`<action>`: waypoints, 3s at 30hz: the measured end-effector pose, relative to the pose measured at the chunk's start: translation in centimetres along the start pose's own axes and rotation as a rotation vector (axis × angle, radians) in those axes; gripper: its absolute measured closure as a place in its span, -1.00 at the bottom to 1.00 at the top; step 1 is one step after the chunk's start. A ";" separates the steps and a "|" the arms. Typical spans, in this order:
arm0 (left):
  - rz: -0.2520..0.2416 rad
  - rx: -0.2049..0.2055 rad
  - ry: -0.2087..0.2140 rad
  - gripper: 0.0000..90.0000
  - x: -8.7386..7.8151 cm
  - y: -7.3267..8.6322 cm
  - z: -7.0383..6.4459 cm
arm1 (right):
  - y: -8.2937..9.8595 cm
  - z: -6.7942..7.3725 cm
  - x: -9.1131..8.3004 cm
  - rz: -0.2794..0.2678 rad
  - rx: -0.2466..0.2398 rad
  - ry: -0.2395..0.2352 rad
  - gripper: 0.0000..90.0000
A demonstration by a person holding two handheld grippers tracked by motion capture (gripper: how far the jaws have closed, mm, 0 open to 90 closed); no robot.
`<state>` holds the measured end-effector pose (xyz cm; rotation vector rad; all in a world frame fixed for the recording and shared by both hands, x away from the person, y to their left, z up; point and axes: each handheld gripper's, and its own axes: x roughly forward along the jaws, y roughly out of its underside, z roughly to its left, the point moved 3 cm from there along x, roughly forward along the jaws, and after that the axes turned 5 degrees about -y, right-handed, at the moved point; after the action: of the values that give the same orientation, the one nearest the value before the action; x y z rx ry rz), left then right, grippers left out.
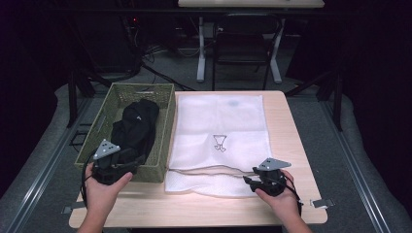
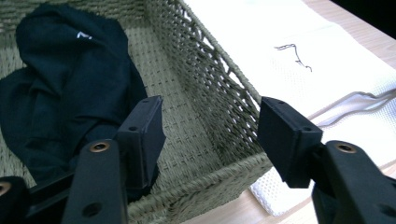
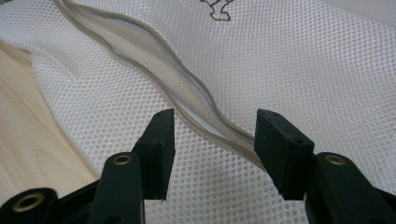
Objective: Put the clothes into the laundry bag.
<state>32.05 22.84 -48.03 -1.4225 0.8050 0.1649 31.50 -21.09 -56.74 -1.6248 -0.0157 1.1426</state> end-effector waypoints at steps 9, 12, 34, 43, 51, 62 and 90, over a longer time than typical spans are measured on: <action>0.013 -0.015 -0.017 -0.11 0.5 -1.1 0.8 | 0.0 0.0 0.0 -0.001 -0.003 0.001 0.07; 0.019 -0.009 -0.028 -0.12 0.6 -1.5 1.0 | 0.0 0.0 0.0 -0.002 -0.004 -0.001 0.07; 0.091 0.001 -0.090 -0.21 2.3 -4.5 2.9 | 0.0 0.0 0.0 0.000 -0.005 0.001 0.07; 0.139 0.009 -0.125 -0.22 3.8 -5.8 3.6 | 0.0 0.0 0.0 0.000 -0.004 0.000 0.07; 0.172 -0.011 -0.146 -0.22 5.3 -6.6 4.4 | 0.0 0.0 0.0 0.000 -0.002 0.002 0.06; 0.206 -0.056 -0.172 -0.22 6.7 -7.3 5.7 | 0.0 0.0 0.0 -0.001 0.000 0.000 0.06; 0.341 -0.147 -0.190 -0.22 12.2 -6.1 8.2 | 0.0 0.0 0.1 0.001 -0.003 -0.008 0.05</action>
<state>47.62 24.89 -50.75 -1.3721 0.8861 0.6230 31.58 -21.04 -56.84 -1.6230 -0.0216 1.1501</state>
